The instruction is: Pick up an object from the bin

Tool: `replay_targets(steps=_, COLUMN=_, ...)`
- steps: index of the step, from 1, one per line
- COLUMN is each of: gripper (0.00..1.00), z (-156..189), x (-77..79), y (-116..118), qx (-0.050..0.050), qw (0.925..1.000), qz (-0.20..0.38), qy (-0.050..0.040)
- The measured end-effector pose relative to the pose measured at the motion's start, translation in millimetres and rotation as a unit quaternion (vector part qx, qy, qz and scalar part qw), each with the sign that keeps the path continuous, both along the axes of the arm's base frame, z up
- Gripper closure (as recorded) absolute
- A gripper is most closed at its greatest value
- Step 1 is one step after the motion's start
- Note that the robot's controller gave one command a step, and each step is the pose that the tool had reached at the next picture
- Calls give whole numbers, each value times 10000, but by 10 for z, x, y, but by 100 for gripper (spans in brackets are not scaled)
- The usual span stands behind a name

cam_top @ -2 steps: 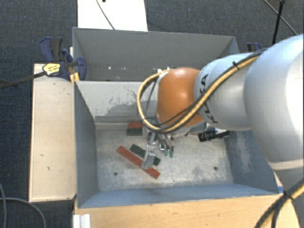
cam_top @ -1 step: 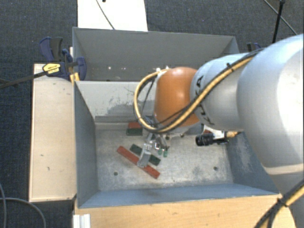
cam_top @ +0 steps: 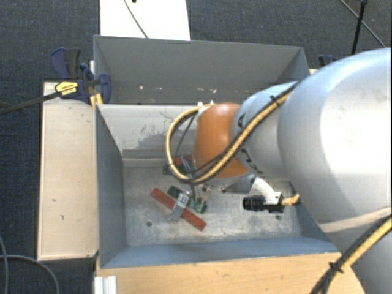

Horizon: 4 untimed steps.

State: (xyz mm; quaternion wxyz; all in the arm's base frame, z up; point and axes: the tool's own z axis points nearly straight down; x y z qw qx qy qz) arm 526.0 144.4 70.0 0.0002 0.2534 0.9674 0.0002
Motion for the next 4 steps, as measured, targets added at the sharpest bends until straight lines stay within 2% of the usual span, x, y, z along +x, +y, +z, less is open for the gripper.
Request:
replay_targets(steps=1, gripper=0, z=4, x=-176, y=-226, qx=1, qw=9983, qz=-589, qy=0)
replay_targets(steps=2, gripper=100, z=16, x=-165, y=-216, qx=10, qw=9982, qz=-603, qy=-17)
replay_targets(steps=3, gripper=100, z=699, x=-148, y=-217, qx=10, qw=9983, qz=-588, qy=-31)
replay_targets(steps=4, gripper=100, z=997, x=-139, y=-214, qx=6, qw=9984, qz=-561, qy=-16)
